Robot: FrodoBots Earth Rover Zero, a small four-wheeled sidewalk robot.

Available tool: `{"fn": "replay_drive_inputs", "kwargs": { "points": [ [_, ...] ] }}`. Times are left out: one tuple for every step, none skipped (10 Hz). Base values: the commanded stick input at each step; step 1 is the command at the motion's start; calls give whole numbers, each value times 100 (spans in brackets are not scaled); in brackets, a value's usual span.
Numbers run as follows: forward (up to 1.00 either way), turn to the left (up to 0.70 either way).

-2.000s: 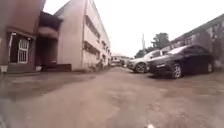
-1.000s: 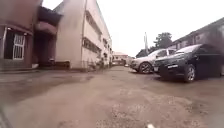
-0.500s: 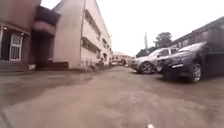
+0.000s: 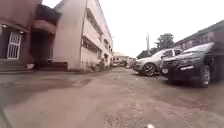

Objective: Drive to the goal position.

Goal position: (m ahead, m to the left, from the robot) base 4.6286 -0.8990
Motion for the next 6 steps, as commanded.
{"fn": "replay_drive_inputs", "kwargs": {
  "points": [
    [70,0],
    [70,0],
    [70,0],
    [70,-3],
    [70,-10],
    [70,-4]
  ]
}}
